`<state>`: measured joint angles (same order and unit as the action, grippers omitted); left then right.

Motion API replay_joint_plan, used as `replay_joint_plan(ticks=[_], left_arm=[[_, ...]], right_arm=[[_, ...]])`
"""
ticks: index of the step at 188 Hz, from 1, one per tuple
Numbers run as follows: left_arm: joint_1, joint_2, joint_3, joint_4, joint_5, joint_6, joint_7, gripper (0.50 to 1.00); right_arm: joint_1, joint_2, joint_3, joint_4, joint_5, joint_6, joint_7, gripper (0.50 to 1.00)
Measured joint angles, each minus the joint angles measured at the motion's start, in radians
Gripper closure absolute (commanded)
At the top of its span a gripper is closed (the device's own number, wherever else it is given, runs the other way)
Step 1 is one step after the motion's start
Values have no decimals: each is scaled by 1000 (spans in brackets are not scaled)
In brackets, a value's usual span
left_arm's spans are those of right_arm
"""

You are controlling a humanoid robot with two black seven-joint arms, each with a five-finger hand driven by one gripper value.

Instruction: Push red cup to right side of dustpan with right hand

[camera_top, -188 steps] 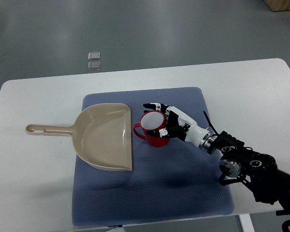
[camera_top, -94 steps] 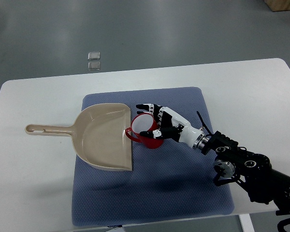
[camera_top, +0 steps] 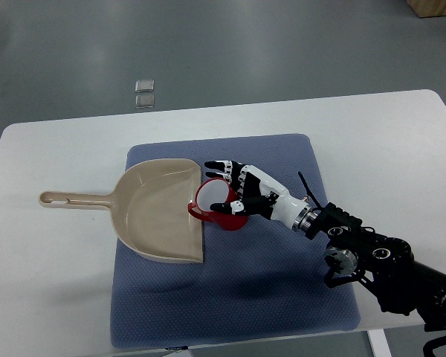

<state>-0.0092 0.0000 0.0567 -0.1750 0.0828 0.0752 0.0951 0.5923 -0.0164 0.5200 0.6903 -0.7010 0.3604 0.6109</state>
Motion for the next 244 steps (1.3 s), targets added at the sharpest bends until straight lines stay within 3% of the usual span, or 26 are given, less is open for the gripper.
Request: replay_joint_plan(ticks=[244], left_arm=[[0,0,0,-1,0,0,0,500]], right_arm=[[40,-41,11,-2,18,11,0,568]])
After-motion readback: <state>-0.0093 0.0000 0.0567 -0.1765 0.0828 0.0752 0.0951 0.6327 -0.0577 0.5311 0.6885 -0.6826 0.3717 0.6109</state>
